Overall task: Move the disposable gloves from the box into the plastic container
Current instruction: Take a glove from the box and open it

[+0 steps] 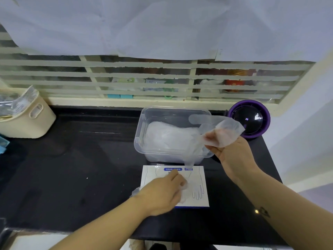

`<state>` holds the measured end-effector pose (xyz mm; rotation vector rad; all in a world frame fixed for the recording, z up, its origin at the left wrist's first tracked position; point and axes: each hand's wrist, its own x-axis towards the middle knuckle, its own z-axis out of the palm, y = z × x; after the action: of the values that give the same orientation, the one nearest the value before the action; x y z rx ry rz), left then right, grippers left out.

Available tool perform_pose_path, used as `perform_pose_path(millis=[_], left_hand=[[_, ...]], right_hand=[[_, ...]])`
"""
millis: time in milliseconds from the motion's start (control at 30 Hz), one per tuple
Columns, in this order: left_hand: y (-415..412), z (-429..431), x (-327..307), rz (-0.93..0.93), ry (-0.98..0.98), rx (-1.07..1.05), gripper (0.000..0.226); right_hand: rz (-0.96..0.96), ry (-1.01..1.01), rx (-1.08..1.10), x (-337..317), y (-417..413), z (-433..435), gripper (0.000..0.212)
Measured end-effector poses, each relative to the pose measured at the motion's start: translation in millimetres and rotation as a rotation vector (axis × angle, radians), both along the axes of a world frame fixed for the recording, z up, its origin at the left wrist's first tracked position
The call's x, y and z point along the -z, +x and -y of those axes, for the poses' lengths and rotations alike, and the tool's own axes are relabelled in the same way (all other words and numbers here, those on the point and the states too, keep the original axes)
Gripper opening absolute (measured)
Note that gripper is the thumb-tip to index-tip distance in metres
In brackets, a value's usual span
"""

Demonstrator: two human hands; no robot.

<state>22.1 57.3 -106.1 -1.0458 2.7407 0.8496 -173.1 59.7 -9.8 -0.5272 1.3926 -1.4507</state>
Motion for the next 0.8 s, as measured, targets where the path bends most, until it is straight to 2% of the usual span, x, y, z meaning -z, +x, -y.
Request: perform_pose_path(millis=[67, 233, 367, 467, 533, 633, 700, 767, 800], left_hand=[[5.5, -2.0, 0.4, -0.035, 0.0, 0.052, 0.035], [6.1, -1.1, 13.3, 0.144, -0.099, 0.175, 0.057], [-0.3, 0.6, 4.7, 0.202, -0.199, 0.223, 0.058], [-2.5, 4.1, -10.9, 0.201, -0.275, 0.23, 0.054], [0.7, 7.1, -27.1, 0.105, -0.301, 0.174, 0.048], [11.8, 11.7, -56.5, -0.122, -0.295, -0.008, 0.038], [21.8, 16.4, -72.7, -0.296, -0.245, -0.217, 0.043], [30.5, 26.1, -83.8, -0.512, -0.153, -0.463, 0.046], [33.4, 33.1, -89.1, -0.607, -0.098, -0.576, 0.043]], right_hand=[[0.0, 0.019, -0.031, 1.2, -0.5, -1.9, 0.017], [0.014, 0.06, -0.067, -0.5, 1.4, -1.7, 0.021], [-0.012, 0.106, -0.166, -3.4, 1.0, -3.6, 0.013], [0.077, 0.083, -0.193, -6.9, -4.4, -1.0, 0.023], [0.105, 0.067, -0.253, -12.2, -7.2, 0.7, 0.028], [0.109, 0.072, -0.287, -22.1, -7.1, 3.1, 0.021], [0.272, 0.072, -0.368, -32.5, -4.6, 3.0, 0.015], [0.557, 0.116, -0.511, -39.2, -4.0, 5.4, 0.042], [0.607, 0.124, -0.583, -38.9, -3.2, 7.3, 0.05]])
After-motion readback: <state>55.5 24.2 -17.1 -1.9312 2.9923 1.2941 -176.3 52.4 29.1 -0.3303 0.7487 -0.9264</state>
